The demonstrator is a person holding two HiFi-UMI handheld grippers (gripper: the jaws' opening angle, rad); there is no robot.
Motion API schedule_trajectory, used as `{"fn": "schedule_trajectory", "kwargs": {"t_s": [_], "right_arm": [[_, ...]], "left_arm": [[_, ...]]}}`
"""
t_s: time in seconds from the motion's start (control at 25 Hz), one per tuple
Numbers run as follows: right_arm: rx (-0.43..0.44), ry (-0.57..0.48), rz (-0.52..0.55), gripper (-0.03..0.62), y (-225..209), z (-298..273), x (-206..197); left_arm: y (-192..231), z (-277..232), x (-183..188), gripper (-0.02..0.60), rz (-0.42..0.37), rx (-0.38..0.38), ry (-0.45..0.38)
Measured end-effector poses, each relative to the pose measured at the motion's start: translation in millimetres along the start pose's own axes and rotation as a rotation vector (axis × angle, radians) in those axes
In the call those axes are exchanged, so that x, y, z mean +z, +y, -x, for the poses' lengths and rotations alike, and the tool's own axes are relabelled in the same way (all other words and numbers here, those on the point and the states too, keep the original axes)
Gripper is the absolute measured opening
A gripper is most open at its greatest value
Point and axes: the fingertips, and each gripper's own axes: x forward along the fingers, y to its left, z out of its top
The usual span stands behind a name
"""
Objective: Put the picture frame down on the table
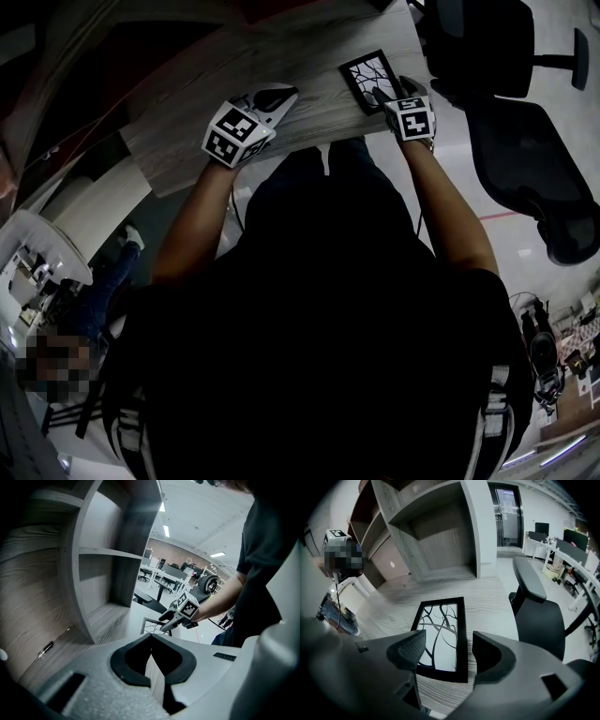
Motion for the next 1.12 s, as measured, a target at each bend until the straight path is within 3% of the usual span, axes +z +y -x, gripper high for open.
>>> {"fn": "schedule_trajectory", "kwargs": {"t_s": [0.36, 0.8, 1.12], "right_arm": [[-0.001, 0.011, 0.023, 0.284, 4, 9, 0], [-0.079, 0.021, 0.051, 0.101, -2, 23, 2], [-0.110, 0.006, 0.049, 0.062, 5, 36, 7]], "left_arm": [[0, -1, -10, 0.017, 0.033, -0.006, 0.046], [-6, 12, -12, 0.017, 0.018, -0.025, 0.068], [-7, 31, -1, 0.017, -0.038, 0.005, 0.026]]}}
